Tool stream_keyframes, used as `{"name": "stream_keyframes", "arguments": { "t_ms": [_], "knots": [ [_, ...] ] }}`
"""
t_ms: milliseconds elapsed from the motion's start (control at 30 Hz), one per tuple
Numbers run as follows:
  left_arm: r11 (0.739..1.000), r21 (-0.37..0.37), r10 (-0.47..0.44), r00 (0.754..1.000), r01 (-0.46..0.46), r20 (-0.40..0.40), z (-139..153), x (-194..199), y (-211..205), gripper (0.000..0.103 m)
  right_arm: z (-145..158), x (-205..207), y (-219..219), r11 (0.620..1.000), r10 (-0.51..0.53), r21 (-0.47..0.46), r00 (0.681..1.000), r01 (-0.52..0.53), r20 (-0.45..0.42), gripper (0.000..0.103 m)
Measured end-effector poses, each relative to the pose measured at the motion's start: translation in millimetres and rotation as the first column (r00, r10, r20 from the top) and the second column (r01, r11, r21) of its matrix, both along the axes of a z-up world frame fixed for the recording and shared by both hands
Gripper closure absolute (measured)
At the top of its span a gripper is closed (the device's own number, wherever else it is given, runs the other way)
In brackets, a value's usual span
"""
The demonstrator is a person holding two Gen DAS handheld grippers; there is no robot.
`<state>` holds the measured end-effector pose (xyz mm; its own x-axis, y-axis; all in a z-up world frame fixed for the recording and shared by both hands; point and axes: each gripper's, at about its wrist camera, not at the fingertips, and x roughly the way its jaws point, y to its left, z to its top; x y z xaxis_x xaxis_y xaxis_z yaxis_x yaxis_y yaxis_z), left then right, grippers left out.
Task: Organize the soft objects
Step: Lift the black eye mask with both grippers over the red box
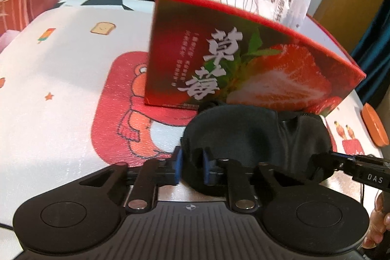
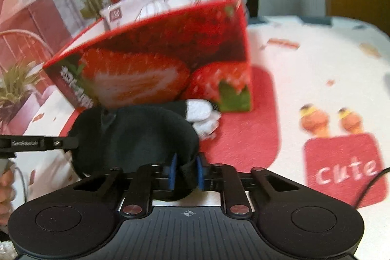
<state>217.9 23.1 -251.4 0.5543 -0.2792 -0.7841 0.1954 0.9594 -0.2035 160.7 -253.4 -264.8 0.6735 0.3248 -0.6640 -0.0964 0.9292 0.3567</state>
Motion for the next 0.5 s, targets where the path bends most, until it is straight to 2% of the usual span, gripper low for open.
{"name": "stream_keyframes", "arguments": {
  "t_ms": [167,233,500],
  "knots": [
    [0.998,-0.041,0.041,0.999,-0.039,0.031,10.6,-11.8,9.5,0.094,22.5,-10.3,-1.0,0.999,0.009,-0.038,0.993,-0.004,0.114,0.093],
    [0.995,-0.079,0.06,0.997,-0.056,0.047,17.1,-18.4,15.3,0.094,32.7,-13.1,1.9,0.998,0.028,-0.055,0.986,-0.019,0.162,0.094],
    [0.989,-0.134,0.087,0.986,-0.068,0.142,53.6,-31.4,24.5,0.095,71.9,-16.7,8.0,0.993,0.07,-0.108,0.949,-0.039,0.307,0.094]
  ]
}}
